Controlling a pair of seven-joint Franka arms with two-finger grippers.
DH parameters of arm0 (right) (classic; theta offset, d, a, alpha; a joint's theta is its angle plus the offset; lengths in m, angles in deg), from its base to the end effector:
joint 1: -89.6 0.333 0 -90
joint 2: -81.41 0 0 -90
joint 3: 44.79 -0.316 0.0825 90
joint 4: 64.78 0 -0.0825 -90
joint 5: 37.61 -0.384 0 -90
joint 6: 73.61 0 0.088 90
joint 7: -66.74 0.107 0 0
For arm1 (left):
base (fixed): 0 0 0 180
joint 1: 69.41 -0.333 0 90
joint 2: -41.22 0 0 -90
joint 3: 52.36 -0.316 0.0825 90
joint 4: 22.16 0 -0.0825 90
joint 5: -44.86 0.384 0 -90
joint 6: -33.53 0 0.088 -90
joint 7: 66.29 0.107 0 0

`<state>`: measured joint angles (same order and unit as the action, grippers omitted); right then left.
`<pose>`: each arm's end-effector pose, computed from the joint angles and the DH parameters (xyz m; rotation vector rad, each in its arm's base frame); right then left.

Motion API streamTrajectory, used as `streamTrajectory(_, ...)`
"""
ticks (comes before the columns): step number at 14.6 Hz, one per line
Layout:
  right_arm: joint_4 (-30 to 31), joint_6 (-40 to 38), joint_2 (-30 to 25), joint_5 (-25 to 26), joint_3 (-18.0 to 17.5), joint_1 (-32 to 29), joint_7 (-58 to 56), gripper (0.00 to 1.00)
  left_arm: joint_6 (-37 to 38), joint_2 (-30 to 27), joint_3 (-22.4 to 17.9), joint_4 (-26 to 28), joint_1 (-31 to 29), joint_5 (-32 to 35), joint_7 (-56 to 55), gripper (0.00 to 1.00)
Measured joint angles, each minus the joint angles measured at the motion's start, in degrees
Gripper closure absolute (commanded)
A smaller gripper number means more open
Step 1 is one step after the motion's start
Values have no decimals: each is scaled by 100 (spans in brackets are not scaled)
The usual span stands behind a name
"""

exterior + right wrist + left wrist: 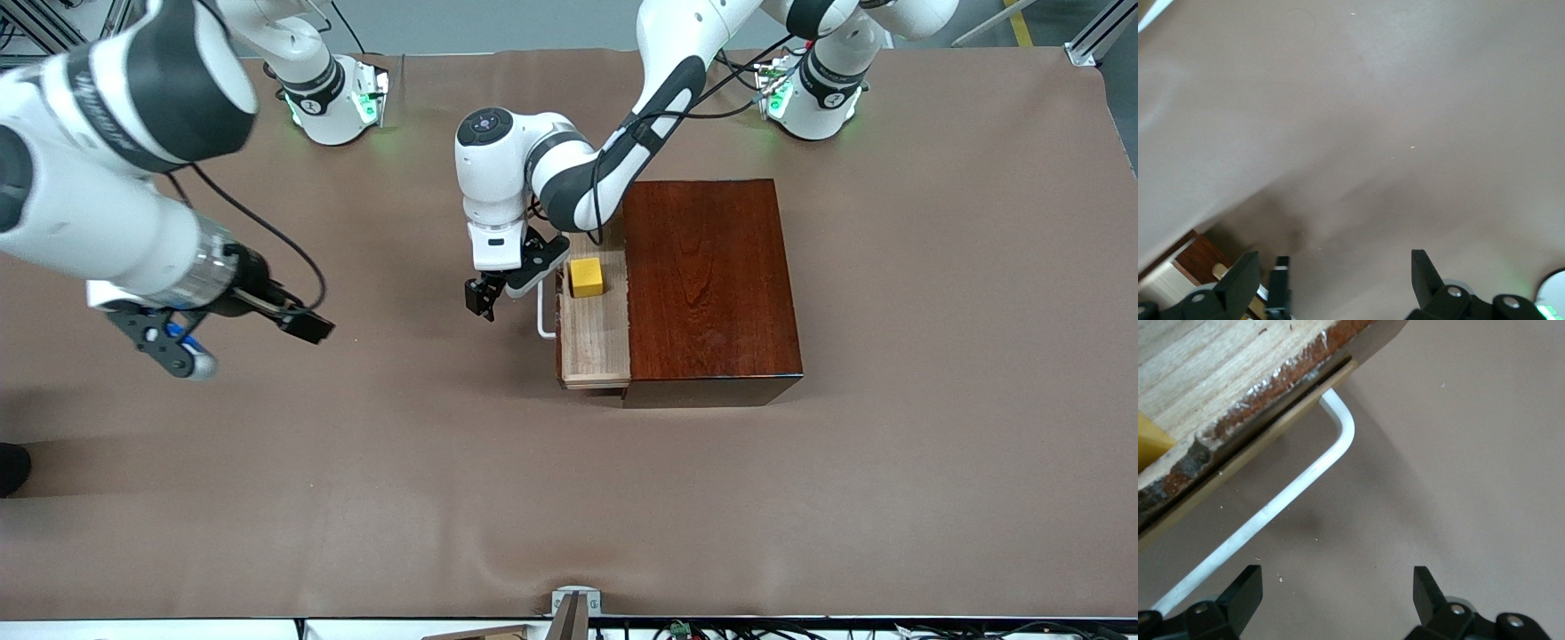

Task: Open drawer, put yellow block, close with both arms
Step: 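Push the drawer shut with the left gripper while the right arm retracts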

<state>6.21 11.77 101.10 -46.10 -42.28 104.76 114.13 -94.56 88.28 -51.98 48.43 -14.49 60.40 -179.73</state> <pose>0.6262 0.1630 0.5672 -2.9276 0.9045 0.2250 0.4475 -0.6296 0.2944 2.6870 1.2468 0.3579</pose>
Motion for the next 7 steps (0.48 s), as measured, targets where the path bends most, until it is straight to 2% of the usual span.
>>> streamTrajectory(7,0,-559,-304,28,4,-449,-1386,0,474,0,-61,-87,2,-1,-51,0)
